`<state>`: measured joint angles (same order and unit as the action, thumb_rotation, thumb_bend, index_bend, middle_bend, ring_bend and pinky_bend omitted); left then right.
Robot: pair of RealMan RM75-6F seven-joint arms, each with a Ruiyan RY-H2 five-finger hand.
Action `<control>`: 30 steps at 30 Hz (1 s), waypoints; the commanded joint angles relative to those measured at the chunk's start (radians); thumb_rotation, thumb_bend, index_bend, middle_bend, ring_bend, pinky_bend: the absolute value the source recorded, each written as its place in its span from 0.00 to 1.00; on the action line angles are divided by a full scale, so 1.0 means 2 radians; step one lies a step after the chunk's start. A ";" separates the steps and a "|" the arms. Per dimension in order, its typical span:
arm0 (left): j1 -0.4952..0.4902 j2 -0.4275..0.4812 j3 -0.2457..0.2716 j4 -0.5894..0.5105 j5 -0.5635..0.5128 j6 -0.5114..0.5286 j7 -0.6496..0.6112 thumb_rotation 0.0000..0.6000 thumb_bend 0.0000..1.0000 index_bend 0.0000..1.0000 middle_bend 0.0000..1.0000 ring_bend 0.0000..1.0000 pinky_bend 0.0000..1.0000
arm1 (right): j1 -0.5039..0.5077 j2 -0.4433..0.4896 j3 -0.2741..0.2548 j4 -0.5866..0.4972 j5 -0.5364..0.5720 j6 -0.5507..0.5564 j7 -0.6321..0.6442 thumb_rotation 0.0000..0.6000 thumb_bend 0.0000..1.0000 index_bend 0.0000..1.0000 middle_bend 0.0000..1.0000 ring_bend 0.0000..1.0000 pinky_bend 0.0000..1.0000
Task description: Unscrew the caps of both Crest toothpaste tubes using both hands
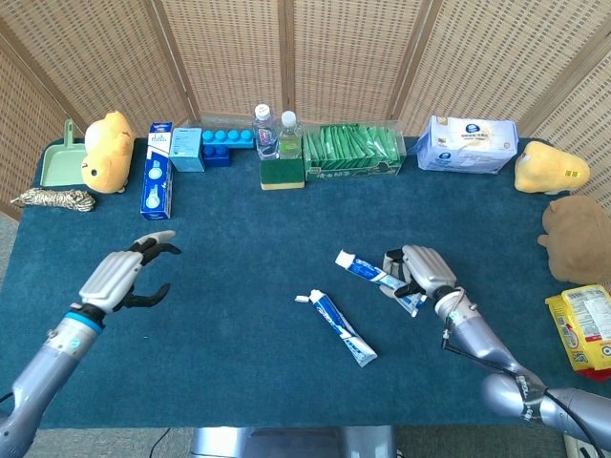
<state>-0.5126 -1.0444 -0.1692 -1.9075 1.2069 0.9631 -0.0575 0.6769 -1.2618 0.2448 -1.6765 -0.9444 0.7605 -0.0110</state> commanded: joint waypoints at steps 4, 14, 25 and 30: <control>-0.057 -0.048 -0.018 0.029 -0.026 -0.047 0.032 1.00 0.32 0.23 0.05 0.02 0.25 | -0.007 0.000 -0.009 -0.034 -0.007 0.025 -0.005 1.00 0.41 0.91 0.75 0.74 0.75; -0.123 -0.093 -0.033 0.055 -0.072 -0.113 0.042 1.00 0.31 0.22 0.00 0.00 0.18 | 0.003 -0.017 -0.020 -0.073 -0.013 0.039 -0.030 1.00 0.41 0.91 0.75 0.74 0.75; -0.170 -0.112 -0.036 0.078 -0.090 -0.170 0.016 1.00 0.31 0.22 0.00 0.00 0.14 | 0.027 -0.050 -0.025 -0.084 0.012 0.048 -0.063 1.00 0.42 0.91 0.75 0.74 0.76; -0.179 -0.114 -0.032 0.075 -0.083 -0.176 0.009 1.00 0.31 0.21 0.00 0.00 0.13 | 0.042 -0.061 -0.022 -0.084 0.029 0.047 -0.073 1.00 0.41 0.91 0.75 0.74 0.75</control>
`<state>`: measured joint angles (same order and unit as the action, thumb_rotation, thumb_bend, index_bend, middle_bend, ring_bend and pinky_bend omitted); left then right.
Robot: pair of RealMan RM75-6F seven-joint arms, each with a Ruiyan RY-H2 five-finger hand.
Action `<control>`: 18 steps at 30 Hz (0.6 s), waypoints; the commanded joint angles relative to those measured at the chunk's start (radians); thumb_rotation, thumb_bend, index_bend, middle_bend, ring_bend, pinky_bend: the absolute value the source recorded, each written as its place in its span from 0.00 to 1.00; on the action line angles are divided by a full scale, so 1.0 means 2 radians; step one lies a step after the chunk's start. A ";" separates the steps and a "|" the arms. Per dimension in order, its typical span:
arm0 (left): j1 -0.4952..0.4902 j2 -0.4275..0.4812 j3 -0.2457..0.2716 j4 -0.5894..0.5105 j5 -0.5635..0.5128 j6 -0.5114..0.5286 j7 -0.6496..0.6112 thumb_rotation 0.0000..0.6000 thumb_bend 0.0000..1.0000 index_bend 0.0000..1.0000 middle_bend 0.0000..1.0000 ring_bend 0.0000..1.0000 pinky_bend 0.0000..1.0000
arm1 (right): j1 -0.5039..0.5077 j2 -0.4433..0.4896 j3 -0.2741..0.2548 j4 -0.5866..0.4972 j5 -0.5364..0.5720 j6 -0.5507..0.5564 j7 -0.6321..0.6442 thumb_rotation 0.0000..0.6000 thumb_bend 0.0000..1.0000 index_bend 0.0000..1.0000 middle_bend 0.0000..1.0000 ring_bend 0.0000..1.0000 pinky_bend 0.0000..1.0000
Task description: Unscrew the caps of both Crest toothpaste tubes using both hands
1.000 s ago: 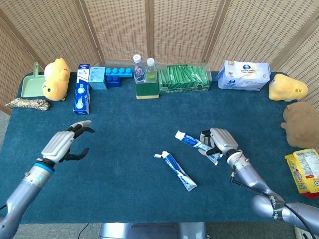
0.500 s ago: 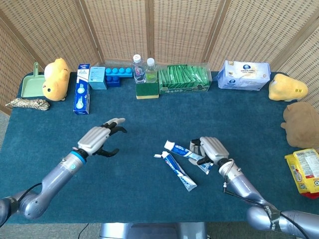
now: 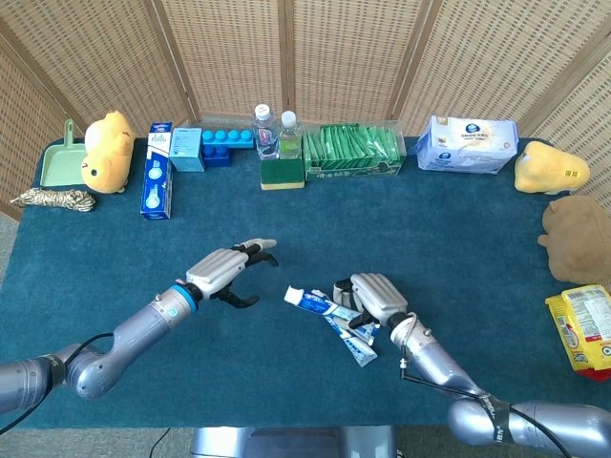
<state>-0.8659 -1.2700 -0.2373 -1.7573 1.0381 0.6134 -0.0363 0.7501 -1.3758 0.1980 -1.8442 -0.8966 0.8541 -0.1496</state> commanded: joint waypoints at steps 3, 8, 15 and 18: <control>-0.006 -0.001 0.004 -0.002 0.001 -0.006 -0.007 1.00 0.31 0.21 0.00 0.00 0.13 | 0.012 -0.006 0.003 0.000 0.013 -0.001 -0.008 1.00 0.42 0.91 0.75 0.74 0.76; -0.012 -0.005 0.010 0.000 0.006 -0.006 -0.008 1.00 0.31 0.22 0.00 0.00 0.13 | 0.021 -0.009 0.005 0.001 0.026 -0.005 -0.009 1.00 0.42 0.91 0.75 0.74 0.76; -0.016 -0.023 0.021 0.008 0.019 0.024 0.018 1.00 0.31 0.27 0.00 0.00 0.14 | 0.029 -0.010 0.004 -0.001 0.034 -0.007 -0.009 1.00 0.42 0.91 0.75 0.74 0.76; -0.018 -0.032 0.026 0.010 0.021 0.037 0.034 1.00 0.31 0.29 0.02 0.00 0.15 | 0.030 -0.010 0.002 -0.002 0.035 -0.006 -0.009 1.00 0.42 0.91 0.75 0.74 0.76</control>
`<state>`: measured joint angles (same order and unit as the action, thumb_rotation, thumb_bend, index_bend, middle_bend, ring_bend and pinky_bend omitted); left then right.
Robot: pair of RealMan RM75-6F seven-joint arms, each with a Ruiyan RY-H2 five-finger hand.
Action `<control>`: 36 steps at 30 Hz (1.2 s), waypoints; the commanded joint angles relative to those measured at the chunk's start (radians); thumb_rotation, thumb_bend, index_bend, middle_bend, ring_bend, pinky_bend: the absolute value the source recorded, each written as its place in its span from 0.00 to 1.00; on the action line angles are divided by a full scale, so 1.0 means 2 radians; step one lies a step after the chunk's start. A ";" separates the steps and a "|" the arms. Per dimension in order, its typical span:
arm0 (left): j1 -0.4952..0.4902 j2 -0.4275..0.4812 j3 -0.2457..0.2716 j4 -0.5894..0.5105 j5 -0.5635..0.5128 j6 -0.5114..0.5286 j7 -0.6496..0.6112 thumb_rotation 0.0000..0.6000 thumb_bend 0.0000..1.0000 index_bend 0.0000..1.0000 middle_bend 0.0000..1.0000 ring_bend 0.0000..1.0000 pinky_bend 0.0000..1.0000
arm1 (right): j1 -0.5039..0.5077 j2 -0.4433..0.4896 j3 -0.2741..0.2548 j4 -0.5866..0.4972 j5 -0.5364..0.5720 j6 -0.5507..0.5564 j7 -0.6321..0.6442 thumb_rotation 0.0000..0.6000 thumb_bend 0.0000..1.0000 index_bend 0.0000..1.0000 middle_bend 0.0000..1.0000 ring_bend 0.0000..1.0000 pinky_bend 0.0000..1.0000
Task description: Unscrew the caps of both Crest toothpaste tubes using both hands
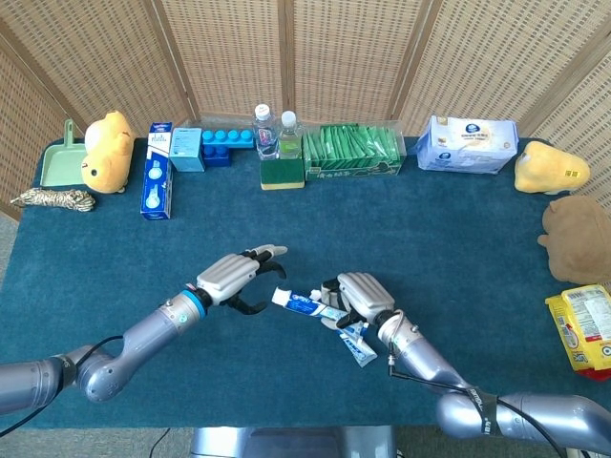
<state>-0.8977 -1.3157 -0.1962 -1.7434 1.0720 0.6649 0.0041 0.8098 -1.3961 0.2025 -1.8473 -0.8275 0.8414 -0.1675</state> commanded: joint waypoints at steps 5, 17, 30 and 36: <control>-0.007 -0.018 0.011 0.005 0.000 0.017 0.026 1.00 0.31 0.29 0.02 0.00 0.15 | 0.003 0.000 -0.002 -0.001 0.002 -0.001 0.003 1.00 0.42 0.91 0.75 0.74 0.76; -0.013 -0.039 0.020 0.014 0.002 0.034 0.047 1.00 0.31 0.32 0.02 0.00 0.15 | 0.009 0.001 -0.003 -0.001 0.010 -0.005 0.012 1.00 0.42 0.91 0.75 0.74 0.76; -0.011 -0.057 0.025 0.028 0.011 0.057 0.063 1.00 0.31 0.41 0.04 0.00 0.15 | 0.008 0.009 -0.002 0.003 0.019 -0.007 0.031 1.00 0.42 0.91 0.75 0.74 0.76; -0.009 -0.060 0.023 0.032 0.012 0.063 0.059 1.00 0.31 0.44 0.04 0.00 0.15 | 0.009 0.012 -0.002 0.008 0.025 -0.013 0.037 1.00 0.42 0.91 0.75 0.74 0.76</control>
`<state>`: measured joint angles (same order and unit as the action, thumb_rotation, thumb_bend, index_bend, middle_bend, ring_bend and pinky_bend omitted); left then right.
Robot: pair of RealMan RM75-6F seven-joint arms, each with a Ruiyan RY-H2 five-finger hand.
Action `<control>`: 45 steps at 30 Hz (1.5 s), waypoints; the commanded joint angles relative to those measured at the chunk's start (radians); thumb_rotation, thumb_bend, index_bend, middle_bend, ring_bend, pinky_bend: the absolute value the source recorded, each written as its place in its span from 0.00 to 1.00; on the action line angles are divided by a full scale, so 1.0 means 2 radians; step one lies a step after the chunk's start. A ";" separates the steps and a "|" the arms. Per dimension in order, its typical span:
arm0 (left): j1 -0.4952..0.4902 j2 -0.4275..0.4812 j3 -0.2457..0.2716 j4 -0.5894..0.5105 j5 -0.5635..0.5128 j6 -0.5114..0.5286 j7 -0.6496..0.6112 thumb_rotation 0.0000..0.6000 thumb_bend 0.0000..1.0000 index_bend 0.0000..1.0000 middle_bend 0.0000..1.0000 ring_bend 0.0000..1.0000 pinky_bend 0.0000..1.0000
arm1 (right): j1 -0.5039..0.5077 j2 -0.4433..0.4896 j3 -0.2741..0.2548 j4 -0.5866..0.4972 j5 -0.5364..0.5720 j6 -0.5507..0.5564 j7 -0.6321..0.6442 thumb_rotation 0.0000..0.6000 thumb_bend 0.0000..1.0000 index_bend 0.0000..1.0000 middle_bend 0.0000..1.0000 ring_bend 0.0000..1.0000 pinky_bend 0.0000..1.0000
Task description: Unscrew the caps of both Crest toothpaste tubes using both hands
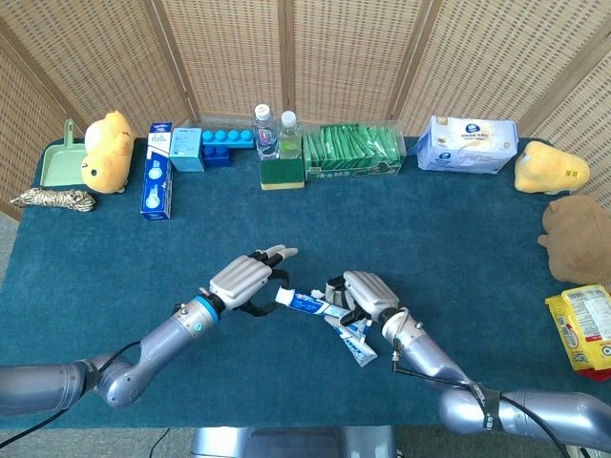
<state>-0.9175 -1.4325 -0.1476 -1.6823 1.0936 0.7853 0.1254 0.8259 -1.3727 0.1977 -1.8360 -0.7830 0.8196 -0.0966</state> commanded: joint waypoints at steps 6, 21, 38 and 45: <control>0.003 -0.004 -0.002 0.004 0.004 0.006 -0.008 1.00 0.31 0.45 0.04 0.00 0.15 | 0.005 -0.001 -0.002 0.006 0.007 -0.005 0.001 1.00 0.42 0.91 0.75 0.74 0.76; 0.006 -0.012 -0.002 0.010 0.007 0.008 -0.011 1.00 0.31 0.49 0.06 0.00 0.16 | 0.012 -0.013 -0.012 0.010 0.017 0.022 -0.032 1.00 0.44 0.91 0.76 0.75 0.76; 0.014 -0.011 -0.003 0.010 0.011 0.015 -0.017 1.00 0.31 0.44 0.06 0.00 0.16 | 0.018 -0.036 -0.018 0.012 0.032 0.061 -0.083 1.00 0.44 0.91 0.76 0.75 0.76; 0.017 -0.011 -0.003 0.011 0.012 0.016 -0.020 1.00 0.31 0.46 0.06 0.00 0.16 | 0.019 -0.039 -0.015 0.013 0.036 0.065 -0.088 1.00 0.44 0.91 0.76 0.75 0.76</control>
<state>-0.8842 -1.4549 -0.1534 -1.6614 1.1176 0.8178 0.0853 0.8634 -1.4501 0.1665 -1.8111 -0.7124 0.9470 -0.2721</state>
